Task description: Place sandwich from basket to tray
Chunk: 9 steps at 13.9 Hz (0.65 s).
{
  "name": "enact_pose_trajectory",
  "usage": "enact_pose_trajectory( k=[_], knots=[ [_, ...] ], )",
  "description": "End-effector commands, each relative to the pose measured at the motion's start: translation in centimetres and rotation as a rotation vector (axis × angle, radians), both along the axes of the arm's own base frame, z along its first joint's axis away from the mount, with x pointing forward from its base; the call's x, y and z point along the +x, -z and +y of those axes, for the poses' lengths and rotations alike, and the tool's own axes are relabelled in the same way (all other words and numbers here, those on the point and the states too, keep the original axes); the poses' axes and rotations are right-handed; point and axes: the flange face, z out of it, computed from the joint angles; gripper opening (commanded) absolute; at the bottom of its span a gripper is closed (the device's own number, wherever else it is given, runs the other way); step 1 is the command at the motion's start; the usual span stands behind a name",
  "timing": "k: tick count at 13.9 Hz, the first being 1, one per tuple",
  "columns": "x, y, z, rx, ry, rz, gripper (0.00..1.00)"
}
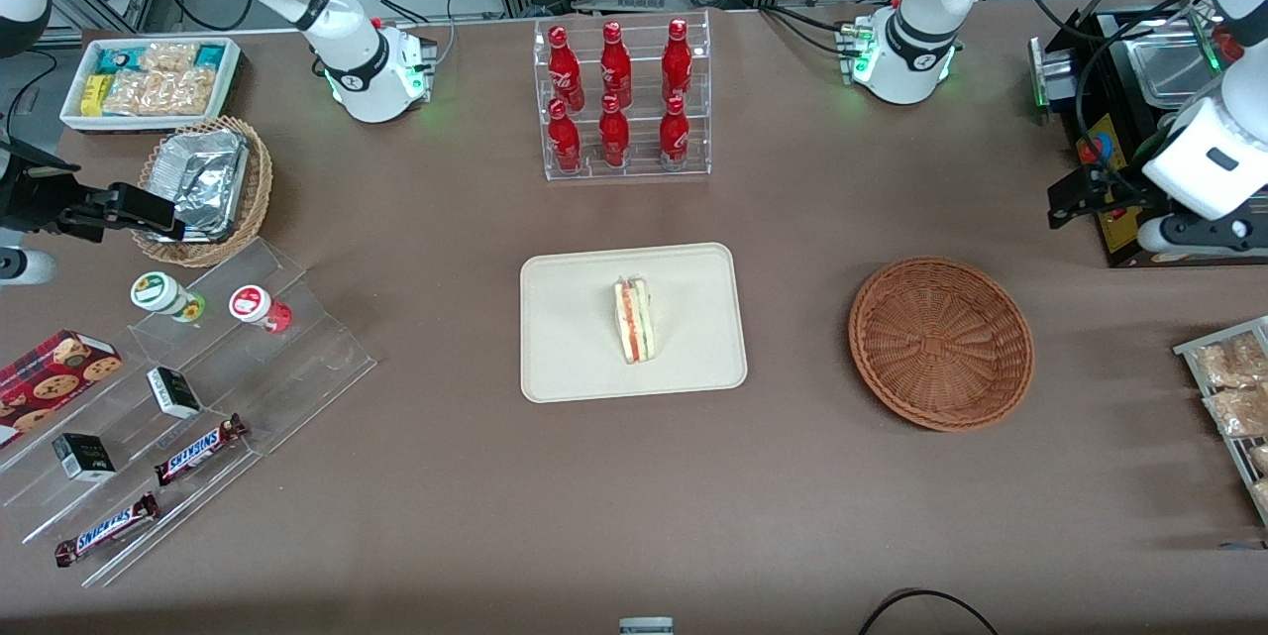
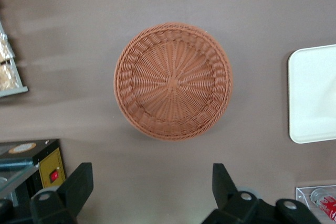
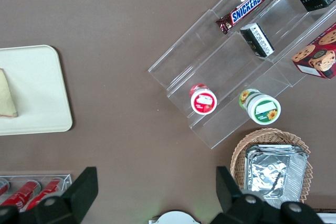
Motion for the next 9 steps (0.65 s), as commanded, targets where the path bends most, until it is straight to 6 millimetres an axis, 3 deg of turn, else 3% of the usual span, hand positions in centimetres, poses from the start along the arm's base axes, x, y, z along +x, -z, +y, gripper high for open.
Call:
enact_pose_trajectory(
  k=[1, 9],
  knots=[
    [1.6, -0.7, -0.2, 0.004, -0.001, -0.016, 1.00],
    [1.4, -1.3, 0.9, 0.050, -0.013, -0.024, 1.00]
  ],
)
